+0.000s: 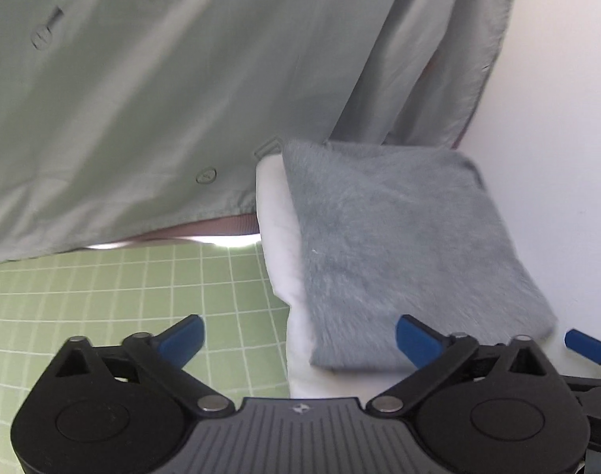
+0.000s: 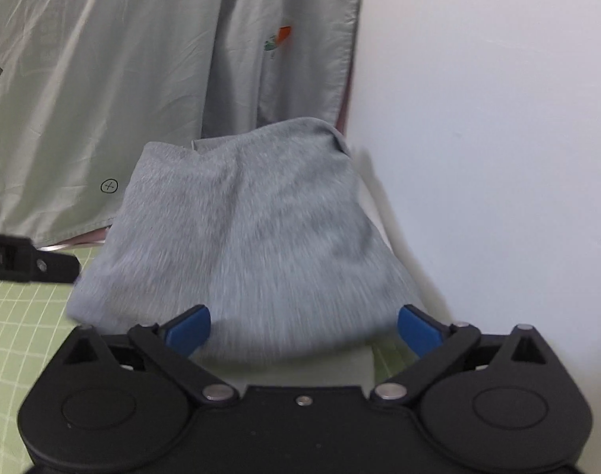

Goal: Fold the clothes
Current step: 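Open both grippers and withdraw from the stacked sweatpants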

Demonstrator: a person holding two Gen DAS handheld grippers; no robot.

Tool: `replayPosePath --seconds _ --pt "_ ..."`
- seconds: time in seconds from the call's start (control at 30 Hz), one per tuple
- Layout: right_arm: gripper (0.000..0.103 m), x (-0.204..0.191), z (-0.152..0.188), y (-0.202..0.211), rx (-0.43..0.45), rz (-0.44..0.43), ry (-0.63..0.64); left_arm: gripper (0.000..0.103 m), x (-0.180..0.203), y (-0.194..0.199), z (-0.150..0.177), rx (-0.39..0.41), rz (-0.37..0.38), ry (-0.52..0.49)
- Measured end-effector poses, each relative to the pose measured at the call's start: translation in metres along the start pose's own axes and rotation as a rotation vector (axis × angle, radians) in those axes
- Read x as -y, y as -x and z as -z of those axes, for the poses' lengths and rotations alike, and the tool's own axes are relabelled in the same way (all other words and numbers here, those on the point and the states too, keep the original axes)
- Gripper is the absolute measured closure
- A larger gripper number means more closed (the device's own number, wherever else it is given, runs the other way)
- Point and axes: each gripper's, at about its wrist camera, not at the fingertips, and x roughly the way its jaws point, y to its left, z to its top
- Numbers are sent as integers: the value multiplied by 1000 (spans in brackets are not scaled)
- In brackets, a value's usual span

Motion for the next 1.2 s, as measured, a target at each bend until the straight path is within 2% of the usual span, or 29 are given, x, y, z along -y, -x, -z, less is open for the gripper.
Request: replayPosePath --seconds 0.13,0.33,0.57,0.83,1.2 --pt "0 6 11 54 28 15 -52 0 6 51 18 36 -13 -57" --pt "0 11 32 127 68 23 -124 0 15 108 52 47 57 -128" --pt "0 9 66 190 52 34 -148 0 7 150 90 28 115 -149" --pt "0 -5 103 234 8 12 -131 0 -1 179 115 29 131 -182" --pt "0 -14 119 260 8 18 -131 0 -13 204 125 43 141 -199"
